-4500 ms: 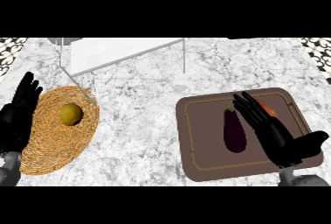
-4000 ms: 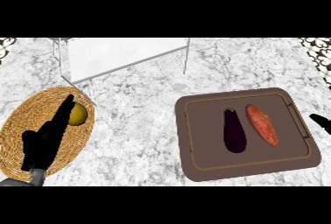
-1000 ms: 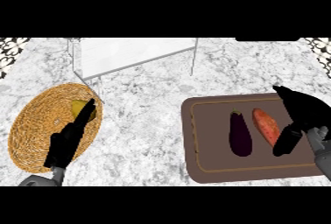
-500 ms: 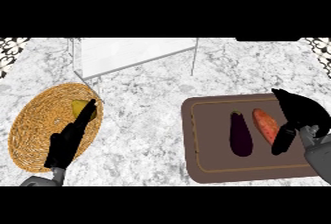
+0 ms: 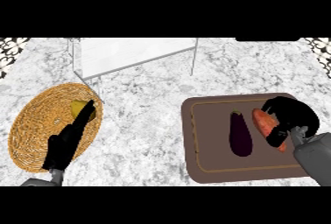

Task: Pick the sweet potato from the tray and place it in the tiered shelf

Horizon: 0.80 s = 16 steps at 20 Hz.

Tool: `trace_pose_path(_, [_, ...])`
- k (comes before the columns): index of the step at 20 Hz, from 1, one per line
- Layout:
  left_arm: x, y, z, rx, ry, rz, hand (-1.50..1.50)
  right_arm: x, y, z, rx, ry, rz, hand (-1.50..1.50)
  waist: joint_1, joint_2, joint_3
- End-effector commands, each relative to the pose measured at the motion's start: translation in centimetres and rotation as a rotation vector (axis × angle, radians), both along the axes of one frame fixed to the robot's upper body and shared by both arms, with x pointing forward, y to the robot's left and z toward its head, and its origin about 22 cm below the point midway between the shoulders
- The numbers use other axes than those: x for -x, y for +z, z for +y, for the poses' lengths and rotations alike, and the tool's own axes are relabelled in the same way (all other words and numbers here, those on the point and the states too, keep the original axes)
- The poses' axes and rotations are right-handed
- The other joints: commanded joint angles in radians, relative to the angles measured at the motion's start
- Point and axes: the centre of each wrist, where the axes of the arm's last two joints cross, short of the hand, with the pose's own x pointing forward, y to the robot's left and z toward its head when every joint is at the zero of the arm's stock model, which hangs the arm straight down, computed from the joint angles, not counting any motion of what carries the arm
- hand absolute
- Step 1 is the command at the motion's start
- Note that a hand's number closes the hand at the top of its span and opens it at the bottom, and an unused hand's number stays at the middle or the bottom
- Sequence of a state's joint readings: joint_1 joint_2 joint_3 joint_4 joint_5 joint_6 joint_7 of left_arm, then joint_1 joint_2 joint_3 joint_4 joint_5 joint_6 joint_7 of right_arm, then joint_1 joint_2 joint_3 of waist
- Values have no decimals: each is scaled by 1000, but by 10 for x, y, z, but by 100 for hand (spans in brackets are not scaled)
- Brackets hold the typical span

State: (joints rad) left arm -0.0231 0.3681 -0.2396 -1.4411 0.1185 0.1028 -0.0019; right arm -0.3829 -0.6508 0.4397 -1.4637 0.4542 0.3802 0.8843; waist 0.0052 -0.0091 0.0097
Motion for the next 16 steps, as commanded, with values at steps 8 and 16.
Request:
trace_pose_path(8, [11,-22,-6,5,3,105,0,-11,-19,19,14,47,-90,150,2,11,-10])
trace_pose_path(16, [-4,-14,-5,23,-5,96,0,8,7,75,-64,128,-243,150,-6,8,-10])
